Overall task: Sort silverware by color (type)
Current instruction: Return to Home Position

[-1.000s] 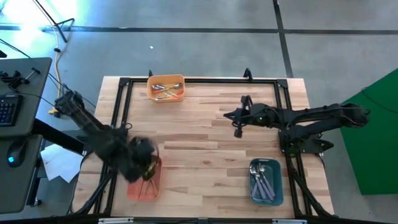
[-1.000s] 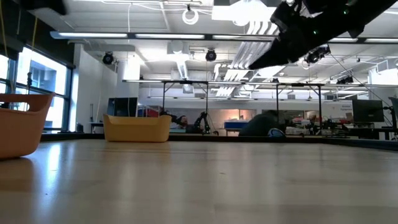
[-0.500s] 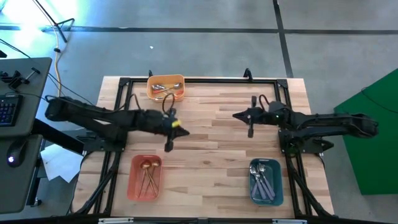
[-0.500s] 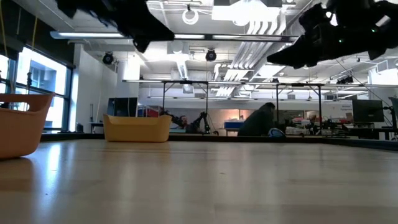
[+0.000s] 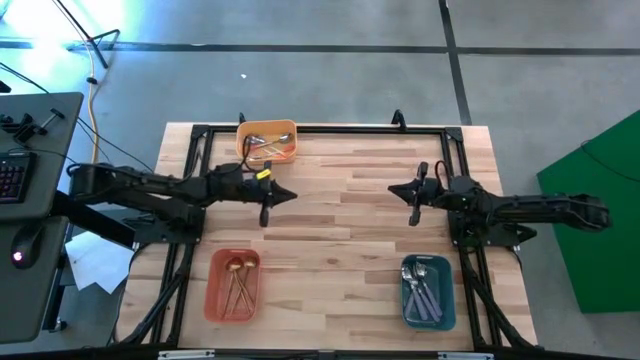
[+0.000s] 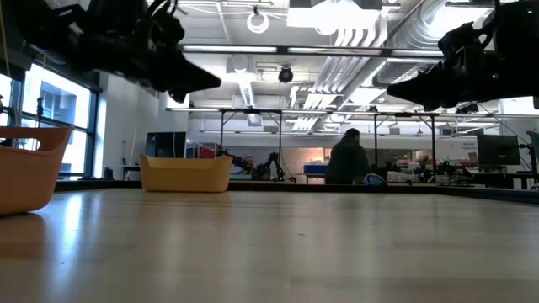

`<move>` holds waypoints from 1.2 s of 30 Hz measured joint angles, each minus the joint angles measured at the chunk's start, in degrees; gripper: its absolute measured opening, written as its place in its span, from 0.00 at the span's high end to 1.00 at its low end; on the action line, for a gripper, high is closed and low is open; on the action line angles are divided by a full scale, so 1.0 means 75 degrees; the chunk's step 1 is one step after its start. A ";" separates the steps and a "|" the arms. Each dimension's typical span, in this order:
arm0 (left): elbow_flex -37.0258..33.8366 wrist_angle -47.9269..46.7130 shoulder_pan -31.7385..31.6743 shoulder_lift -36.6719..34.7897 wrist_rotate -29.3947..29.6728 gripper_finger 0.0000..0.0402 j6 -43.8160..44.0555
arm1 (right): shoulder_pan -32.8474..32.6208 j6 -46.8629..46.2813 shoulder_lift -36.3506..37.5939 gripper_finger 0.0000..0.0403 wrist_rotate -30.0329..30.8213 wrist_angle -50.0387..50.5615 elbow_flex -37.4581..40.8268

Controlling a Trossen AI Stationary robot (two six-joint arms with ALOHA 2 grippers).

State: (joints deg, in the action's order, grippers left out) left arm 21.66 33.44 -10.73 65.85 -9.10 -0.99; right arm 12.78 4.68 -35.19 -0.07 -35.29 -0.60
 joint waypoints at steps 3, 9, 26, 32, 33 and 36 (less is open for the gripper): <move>-0.0460 0.0310 -0.0175 -0.0166 0.0091 1.00 0.0048 | 0.0036 0.0156 0.0544 1.00 0.0001 0.0511 -0.0001; -0.1603 0.1649 -0.0464 -0.0805 0.0097 1.00 0.0305 | 0.0482 0.0132 0.1587 1.00 -0.0011 0.1970 0.0003; -0.2800 -0.0256 -0.0935 -0.3833 0.0863 1.00 0.0576 | 0.1011 -0.0021 0.4416 1.00 -0.0490 0.4243 0.0008; -0.2797 -0.1893 -0.0935 -0.5666 0.1229 1.00 0.0266 | 0.0997 0.0126 0.4690 1.00 -0.0263 0.4472 0.0011; -0.2794 -0.2218 -0.0935 -0.6013 0.1276 1.00 0.0317 | 0.0997 0.0124 0.4694 1.00 -0.0255 0.4475 0.0011; -0.2795 -0.3427 -0.0933 -0.7172 0.1311 1.00 0.0511 | 0.0997 0.0095 0.4694 1.00 -0.0235 0.4481 0.0011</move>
State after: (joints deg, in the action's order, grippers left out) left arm 0.70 7.74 -17.73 12.06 0.73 2.85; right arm 20.25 5.39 0.01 -1.83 -1.69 -0.51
